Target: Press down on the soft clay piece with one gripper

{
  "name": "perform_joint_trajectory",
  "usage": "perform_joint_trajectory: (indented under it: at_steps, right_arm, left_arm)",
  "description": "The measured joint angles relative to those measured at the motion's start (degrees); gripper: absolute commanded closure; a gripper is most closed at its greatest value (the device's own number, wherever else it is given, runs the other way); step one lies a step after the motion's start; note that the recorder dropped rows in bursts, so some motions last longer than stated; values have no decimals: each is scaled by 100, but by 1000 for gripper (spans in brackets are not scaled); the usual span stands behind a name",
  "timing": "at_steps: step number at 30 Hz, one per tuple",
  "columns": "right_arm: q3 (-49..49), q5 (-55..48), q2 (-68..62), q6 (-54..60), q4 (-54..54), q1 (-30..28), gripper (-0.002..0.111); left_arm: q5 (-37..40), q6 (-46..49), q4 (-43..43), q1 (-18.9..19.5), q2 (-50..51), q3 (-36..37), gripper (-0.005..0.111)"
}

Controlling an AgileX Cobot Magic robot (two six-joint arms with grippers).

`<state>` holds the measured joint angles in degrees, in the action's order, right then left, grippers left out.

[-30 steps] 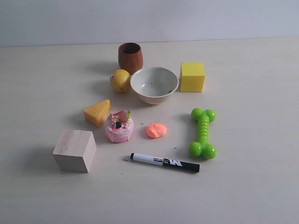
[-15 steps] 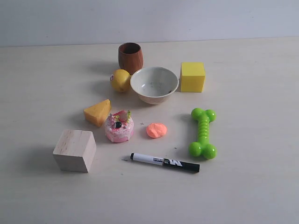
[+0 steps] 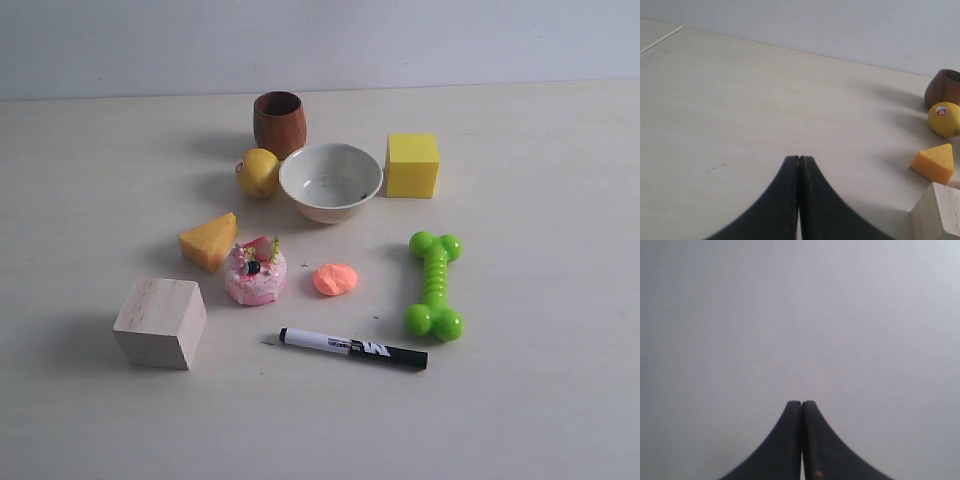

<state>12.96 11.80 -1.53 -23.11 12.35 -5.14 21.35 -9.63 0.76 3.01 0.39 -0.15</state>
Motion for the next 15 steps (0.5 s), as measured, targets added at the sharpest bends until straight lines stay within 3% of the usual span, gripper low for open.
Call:
perform_joint_trajectory:
  at_steps: [10,15]
  right_arm:
    - [2162,-1819,-1931,14,508,34,108]
    - [2942,-2215,-2967,978,-128,622,108]
  left_arm:
    - [0,0,0,0,0,0,107]
    - [0,0,0,0,0,0,107]
